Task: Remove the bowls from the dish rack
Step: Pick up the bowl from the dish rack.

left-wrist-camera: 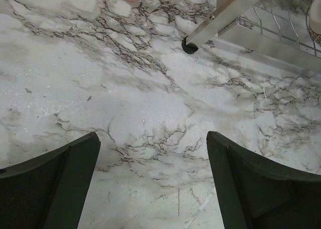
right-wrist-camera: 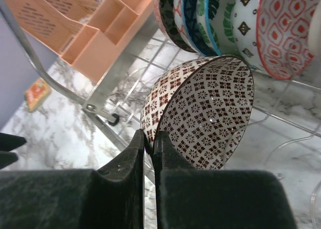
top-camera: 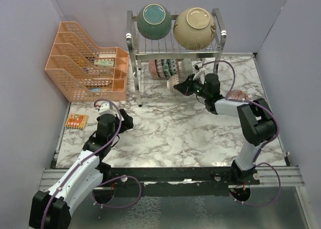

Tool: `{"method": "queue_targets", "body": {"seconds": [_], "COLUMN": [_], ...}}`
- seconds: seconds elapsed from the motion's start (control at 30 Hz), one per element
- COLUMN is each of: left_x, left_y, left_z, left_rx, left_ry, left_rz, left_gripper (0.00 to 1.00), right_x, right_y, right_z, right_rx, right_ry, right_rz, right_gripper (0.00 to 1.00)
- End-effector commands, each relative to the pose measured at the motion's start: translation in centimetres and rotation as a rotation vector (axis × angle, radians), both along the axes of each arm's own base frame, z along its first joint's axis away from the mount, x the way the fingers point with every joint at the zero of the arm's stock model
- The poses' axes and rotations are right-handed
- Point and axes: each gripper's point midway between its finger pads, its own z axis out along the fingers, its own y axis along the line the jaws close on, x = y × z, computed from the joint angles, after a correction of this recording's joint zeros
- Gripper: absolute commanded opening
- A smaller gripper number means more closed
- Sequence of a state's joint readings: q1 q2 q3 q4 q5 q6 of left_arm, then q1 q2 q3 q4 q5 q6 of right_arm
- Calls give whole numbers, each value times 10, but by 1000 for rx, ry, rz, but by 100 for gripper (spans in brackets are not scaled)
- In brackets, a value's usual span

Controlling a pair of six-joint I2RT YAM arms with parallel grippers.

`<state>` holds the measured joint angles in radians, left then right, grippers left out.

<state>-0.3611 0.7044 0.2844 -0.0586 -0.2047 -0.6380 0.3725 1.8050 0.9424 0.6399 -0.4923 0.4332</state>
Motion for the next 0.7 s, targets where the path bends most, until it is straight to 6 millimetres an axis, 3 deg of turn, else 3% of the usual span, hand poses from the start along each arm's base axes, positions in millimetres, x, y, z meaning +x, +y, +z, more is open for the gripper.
{"method": "queue_targets", "body": {"seconds": [0.0,0.1,0.2,0.43,0.67], "left_x": [3,5,11,27,26], "left_y": [0,-9,-12,-17,-13], "left_z": [10,3,4,9,-8], "left_rx": [8,-1,5,19,34], "left_ry": [23,69,98,135,190], "left_rz": [7,-31,-36,-28,5], "left_gripper": [90,90,90,90,90], "right_x": [-50,-64,-66,-66,-90], "right_y": [26,27,25,21,20], "right_z": [105,109,117,101,96], "right_rx": [223,207,193,98,146], "right_ry": [-219,-245,-269,-284,-276], "right_rz": [161,160,152,154,212], "right_gripper": [1,1,1,1,1]}}
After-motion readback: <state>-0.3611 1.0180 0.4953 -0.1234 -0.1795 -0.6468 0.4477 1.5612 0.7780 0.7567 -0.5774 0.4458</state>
